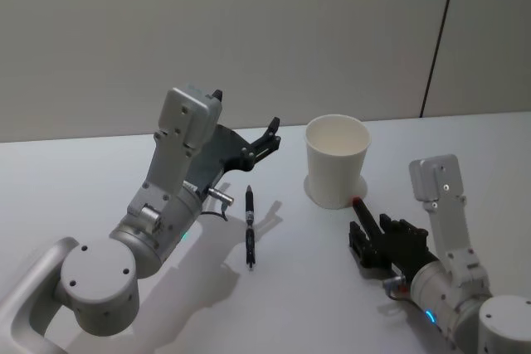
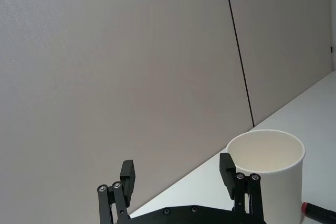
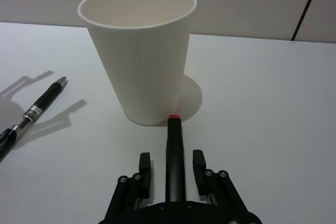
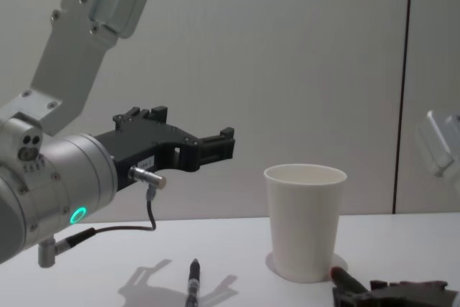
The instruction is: Place the pen into the pen holder.
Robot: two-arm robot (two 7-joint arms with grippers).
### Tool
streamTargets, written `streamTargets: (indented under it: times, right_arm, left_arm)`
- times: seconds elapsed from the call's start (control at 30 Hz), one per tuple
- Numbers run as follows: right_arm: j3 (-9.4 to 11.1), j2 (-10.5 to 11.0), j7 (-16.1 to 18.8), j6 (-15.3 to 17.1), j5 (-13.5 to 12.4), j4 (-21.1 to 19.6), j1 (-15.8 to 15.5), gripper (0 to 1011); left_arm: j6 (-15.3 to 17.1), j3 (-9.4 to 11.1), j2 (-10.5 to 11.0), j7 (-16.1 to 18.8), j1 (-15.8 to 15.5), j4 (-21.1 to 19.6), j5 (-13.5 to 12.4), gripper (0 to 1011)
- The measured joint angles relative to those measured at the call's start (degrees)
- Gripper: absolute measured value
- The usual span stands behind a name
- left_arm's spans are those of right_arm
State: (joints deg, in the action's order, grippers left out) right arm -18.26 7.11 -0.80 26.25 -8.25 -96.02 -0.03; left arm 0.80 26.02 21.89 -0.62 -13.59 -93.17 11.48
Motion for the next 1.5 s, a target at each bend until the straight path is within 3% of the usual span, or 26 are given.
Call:
streamTargets:
  times: [0.03, 0.17, 0.23, 0.37, 1.0, 1.5]
  right_arm:
    - [0.01, 0.00, 0.02, -0.05, 0.02, 0.01, -0.01, 473]
    - [0.03, -0.02, 0.05, -0.18, 0.13, 0.02, -0.06, 390]
    - [0.09, -0.04, 0.07, -0.31, 0.21, 0.03, -0.11, 262]
    - [0.15, -0.06, 0.09, -0.41, 0.32, 0.02, -0.14, 187]
    - [0.58, 0.46, 0.23, -1.86, 0.68, -0.45, -1.04, 181]
    - [1.31, 3.63, 0.20, -4.22, 1.77, -4.43, -5.36, 181]
  left_arm:
    - [0.00, 0.00, 0.00, 0.00, 0.00, 0.00, 0.00, 1001]
    - [0.00, 0.00, 0.00, 0.00, 0.00, 0.00, 0.00, 1001]
    - [0.00, 0.00, 0.00, 0.00, 0.00, 0.00, 0.00, 1001]
    - [0.00, 0.00, 0.00, 0.00, 0.00, 0.00, 0.00, 1001]
    - [0.00, 0.00, 0.00, 0.00, 0.00, 0.00, 0.00, 1001]
    - [0.00, 0.00, 0.00, 0.00, 0.00, 0.00, 0.00, 1001]
